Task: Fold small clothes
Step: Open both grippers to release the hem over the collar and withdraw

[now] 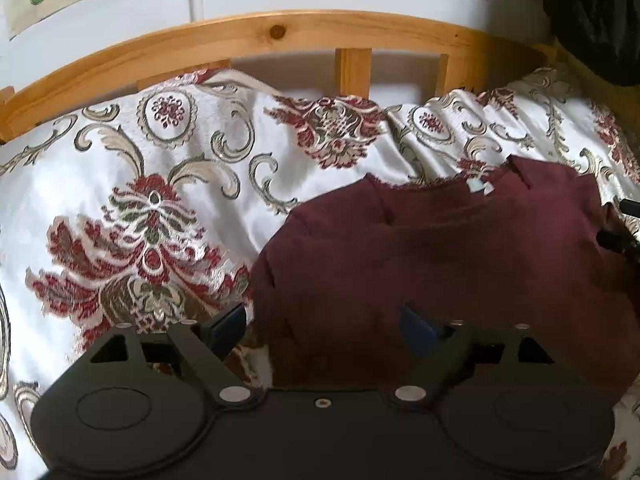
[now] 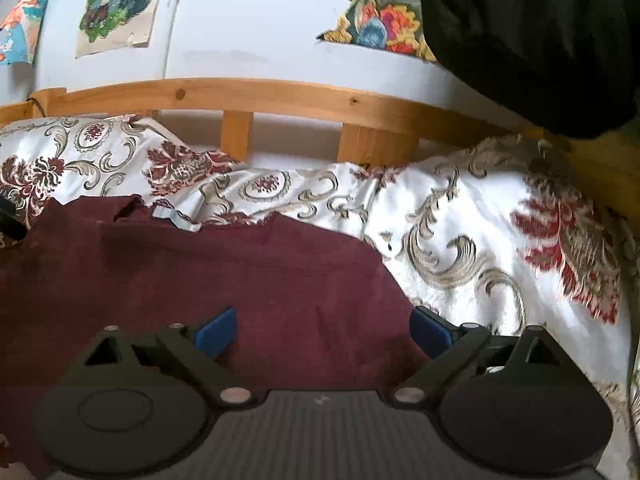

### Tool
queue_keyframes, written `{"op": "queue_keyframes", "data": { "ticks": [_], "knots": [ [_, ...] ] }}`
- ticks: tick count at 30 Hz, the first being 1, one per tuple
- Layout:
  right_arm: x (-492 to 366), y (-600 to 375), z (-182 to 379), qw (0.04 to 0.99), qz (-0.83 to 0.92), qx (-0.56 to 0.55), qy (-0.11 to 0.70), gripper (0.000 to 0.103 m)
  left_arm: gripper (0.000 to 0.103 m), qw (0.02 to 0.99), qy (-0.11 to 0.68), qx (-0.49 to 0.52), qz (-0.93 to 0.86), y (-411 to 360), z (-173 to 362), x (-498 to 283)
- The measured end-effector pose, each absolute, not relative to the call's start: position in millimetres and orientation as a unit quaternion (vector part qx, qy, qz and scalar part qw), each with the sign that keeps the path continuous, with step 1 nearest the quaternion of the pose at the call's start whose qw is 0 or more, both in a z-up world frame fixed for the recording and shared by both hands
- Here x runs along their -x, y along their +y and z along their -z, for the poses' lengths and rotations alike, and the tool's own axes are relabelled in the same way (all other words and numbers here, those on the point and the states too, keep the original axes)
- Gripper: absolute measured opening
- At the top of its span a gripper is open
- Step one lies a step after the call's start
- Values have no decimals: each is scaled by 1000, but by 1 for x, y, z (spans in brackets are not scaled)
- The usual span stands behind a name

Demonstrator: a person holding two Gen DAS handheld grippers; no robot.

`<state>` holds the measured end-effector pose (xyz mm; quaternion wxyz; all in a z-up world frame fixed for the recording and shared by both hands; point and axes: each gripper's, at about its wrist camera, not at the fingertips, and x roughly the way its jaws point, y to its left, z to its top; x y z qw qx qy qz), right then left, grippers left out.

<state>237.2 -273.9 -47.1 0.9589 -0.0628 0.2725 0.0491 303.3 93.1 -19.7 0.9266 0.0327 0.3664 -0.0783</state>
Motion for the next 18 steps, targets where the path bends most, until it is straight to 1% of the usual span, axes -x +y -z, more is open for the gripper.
{"op": "queue_keyframes", "data": {
  "ticks": [2, 3, 4, 5, 6, 7, 8, 9, 10, 11, 12, 13, 14, 18],
  "knots": [
    [-240, -279, 51, 956, -52, 37, 285, 86, 82, 926, 367, -31, 79, 92, 22, -302],
    [-241, -282, 52, 955, -51, 28, 289, 84, 75, 925, 370, -29, 81, 92, 24, -301],
    [-242, -284, 54, 955, -51, 17, 293, 80, 64, 923, 373, -28, 85, 91, 25, -301],
    [-242, -286, 56, 954, -51, 10, 295, 76, 57, 920, 379, -26, 91, 90, 27, -301],
    [-242, -287, 57, 954, -52, 5, 294, 74, 44, 917, 387, -25, 96, 90, 29, -302],
    [-242, -289, 58, 955, -53, 1, 292, 70, 33, 914, 393, -24, 99, 89, 31, -302],
    [-242, -290, 59, 956, -53, -2, 290, 60, 30, 912, 398, -23, 98, 89, 33, -303],
    [-242, -290, 60, 956, -52, -5, 289, 52, 22, 911, 400, -21, 95, 89, 35, -304],
    [-243, -292, 61, 956, -46, -9, 288, 27, 13, 912, 400, -16, 92, 89, 35, -304],
    [-244, -295, 63, 956, -38, -20, 290, 14, 10, 913, 398, -14, 89, 90, 36, -305],
    [-244, -299, 64, 955, -36, -38, 292, 14, 8, 915, 395, -11, 83, 91, 36, -305],
    [-244, -303, 64, 954, -32, -53, 292, 6, 5, 916, 394, -8, 79, 91, 35, -306],
    [-242, -306, 63, 955, -25, -63, 290, 4, 4, 917, 392, -5, 77, 91, 35, -306],
    [-235, -309, 53, 959, 10, -59, 276, 4, 3, 920, 385, -1, 70, 90, 34, -309]
  ]
}}
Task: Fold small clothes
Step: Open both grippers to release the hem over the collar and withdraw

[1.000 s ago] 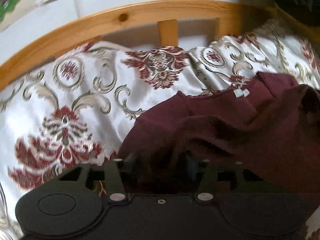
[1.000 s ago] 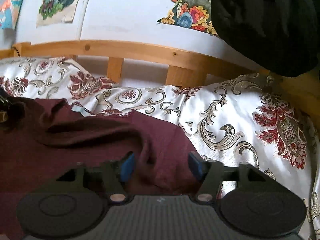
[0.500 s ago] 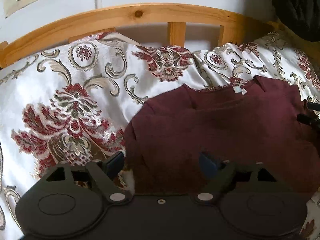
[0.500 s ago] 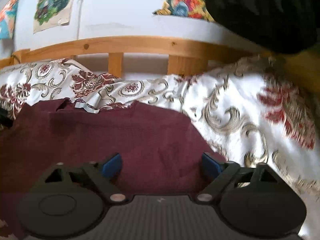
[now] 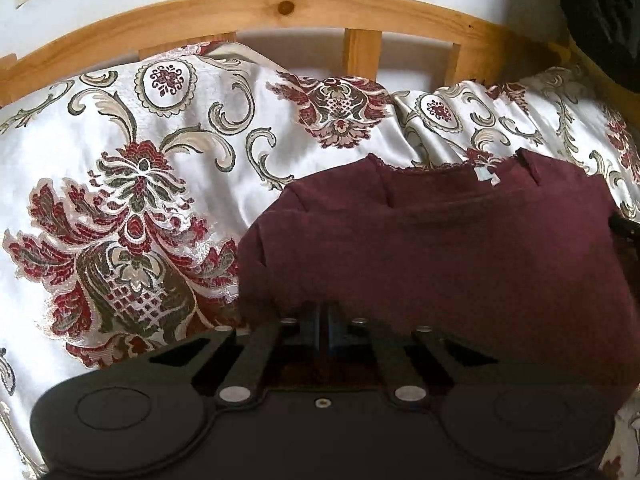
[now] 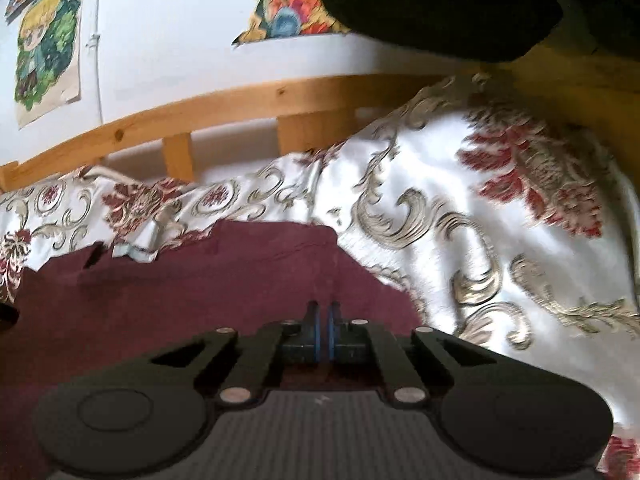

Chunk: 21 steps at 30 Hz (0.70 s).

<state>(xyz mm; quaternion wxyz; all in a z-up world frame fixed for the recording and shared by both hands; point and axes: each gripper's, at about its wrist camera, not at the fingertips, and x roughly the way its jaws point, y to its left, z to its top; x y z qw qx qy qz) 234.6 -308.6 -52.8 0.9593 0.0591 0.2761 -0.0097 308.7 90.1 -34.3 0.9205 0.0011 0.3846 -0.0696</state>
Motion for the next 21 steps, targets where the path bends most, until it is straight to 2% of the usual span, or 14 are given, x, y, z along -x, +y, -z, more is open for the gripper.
{"op": "queue_keyframes", "data": {
  "ticks": [5, 7, 11, 13, 14, 18, 21],
  "knots": [
    [-234, -309, 59, 953, 25, -58, 297, 4, 6, 919, 389, -7, 61, 85, 41, -311],
    [-235, -311, 60, 951, 27, -63, 303, 4, 15, 920, 389, 6, 55, 86, 40, -311],
    [-229, -306, 58, 952, 34, -51, 300, 4, 27, 922, 384, 14, 48, 84, 36, -304],
    [-229, -303, 59, 951, 32, -42, 304, 4, 40, 923, 383, 19, 43, 83, 34, -299],
    [-229, -303, 60, 951, 33, -40, 306, 4, 44, 923, 382, 22, 39, 82, 32, -296],
    [-229, -304, 62, 949, 39, -47, 308, 4, 73, 927, 373, 17, 28, 76, 26, -284],
    [-224, -302, 58, 953, 45, -42, 298, 4, 83, 931, 365, 5, 24, 75, 21, -272]
  ]
}}
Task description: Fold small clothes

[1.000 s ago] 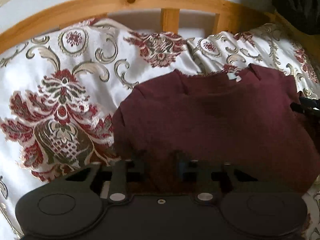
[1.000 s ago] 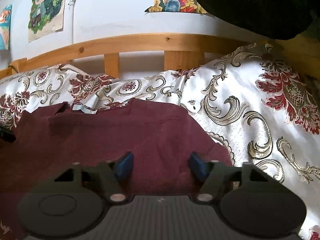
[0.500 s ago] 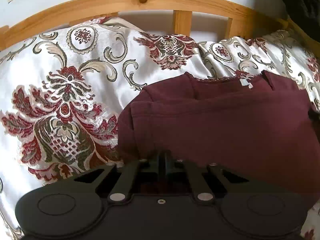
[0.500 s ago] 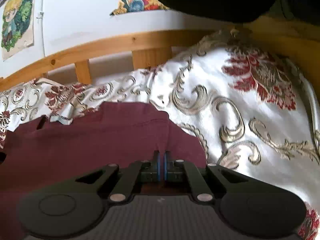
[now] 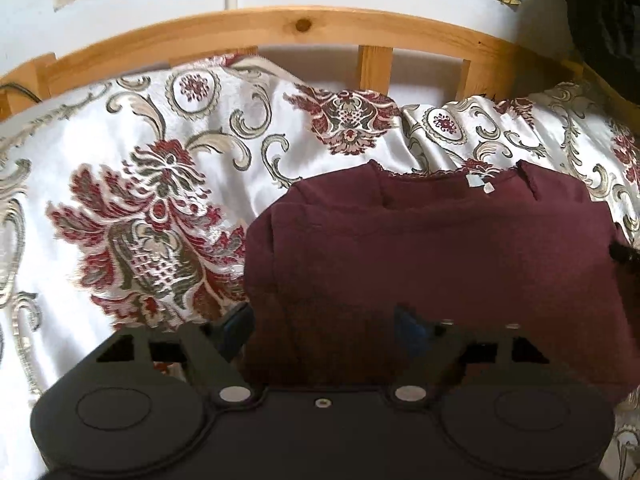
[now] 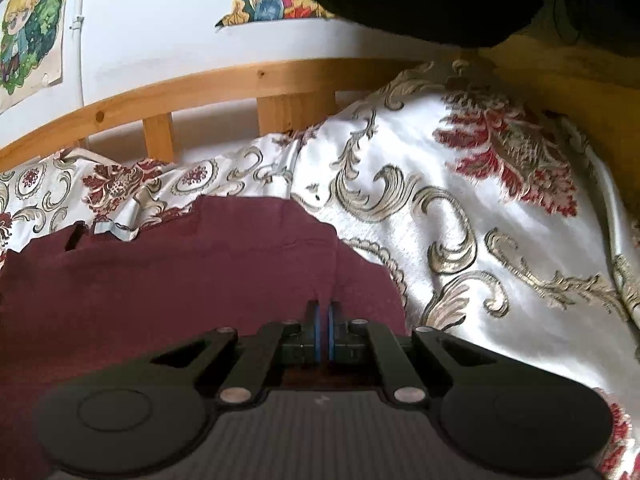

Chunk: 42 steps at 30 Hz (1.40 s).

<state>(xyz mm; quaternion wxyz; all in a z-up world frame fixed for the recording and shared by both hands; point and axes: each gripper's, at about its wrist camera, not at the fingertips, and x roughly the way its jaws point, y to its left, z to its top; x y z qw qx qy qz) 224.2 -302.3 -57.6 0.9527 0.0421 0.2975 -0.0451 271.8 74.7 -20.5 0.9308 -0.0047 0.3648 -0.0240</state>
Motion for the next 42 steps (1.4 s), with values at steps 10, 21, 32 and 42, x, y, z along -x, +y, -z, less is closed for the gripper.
{"op": "queue_keyframes", "data": {
  "ticks": [10, 21, 32, 42],
  "knots": [
    [-211, -301, 52, 951, 51, -31, 304, 4, 91, 925, 380, 6, 11, 91, 22, -247],
    [-210, -302, 53, 946, 57, -35, 317, 15, 95, 909, 415, 47, -18, 103, 30, -247],
    [-200, -292, 40, 954, 58, -29, 294, 94, 102, 899, 433, 63, -32, 108, 31, -252],
    [-186, -238, 33, 963, -41, 21, 264, 103, 102, 887, 446, 108, -44, 122, 55, -244]
  ]
}}
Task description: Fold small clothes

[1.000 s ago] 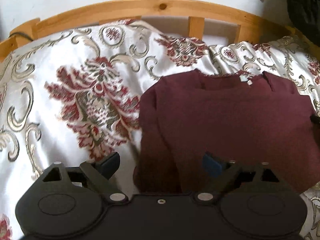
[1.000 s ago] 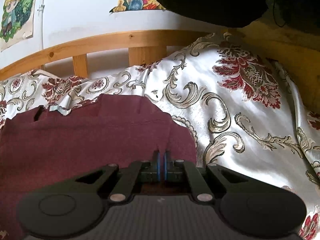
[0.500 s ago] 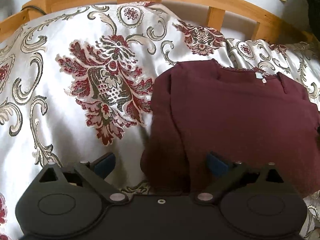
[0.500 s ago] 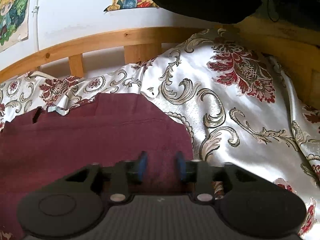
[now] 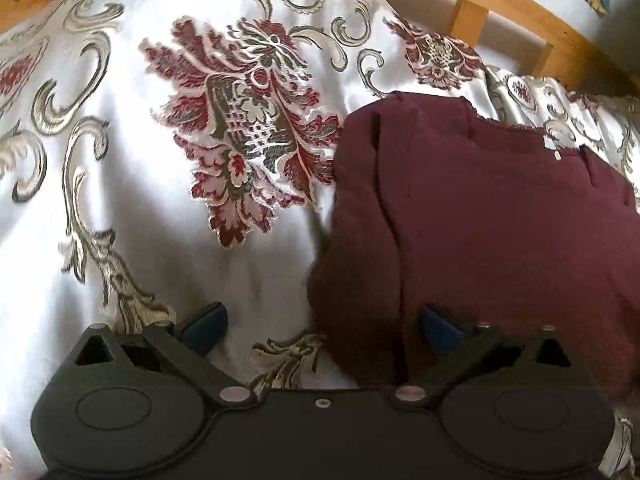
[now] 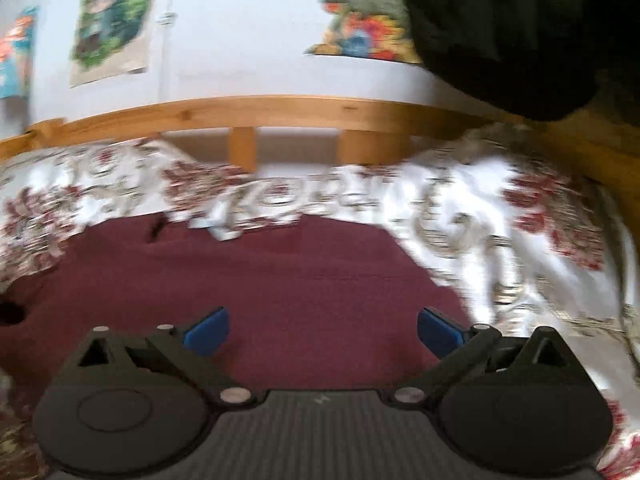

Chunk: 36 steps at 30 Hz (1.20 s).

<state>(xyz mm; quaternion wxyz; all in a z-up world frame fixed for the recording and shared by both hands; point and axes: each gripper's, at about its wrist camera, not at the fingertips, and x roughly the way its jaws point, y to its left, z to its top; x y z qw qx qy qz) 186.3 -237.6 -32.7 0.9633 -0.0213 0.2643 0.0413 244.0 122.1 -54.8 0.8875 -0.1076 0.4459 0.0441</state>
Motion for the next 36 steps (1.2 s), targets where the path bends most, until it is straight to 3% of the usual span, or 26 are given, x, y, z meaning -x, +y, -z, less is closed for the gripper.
{"op": "queue_keyframes", "data": {
  "ticks": [9, 14, 36],
  "knots": [
    [-173, -188, 51, 942, -154, 65, 291, 103, 102, 894, 438, 66, -60, 106, 61, -242],
    [-184, -190, 67, 923, -160, 40, 347, 103, 102, 897, 434, 67, -59, 107, 62, -239],
    [-184, -196, 72, 923, -163, 29, 348, 103, 102, 897, 433, 64, -59, 105, 62, -237]
  ]
}}
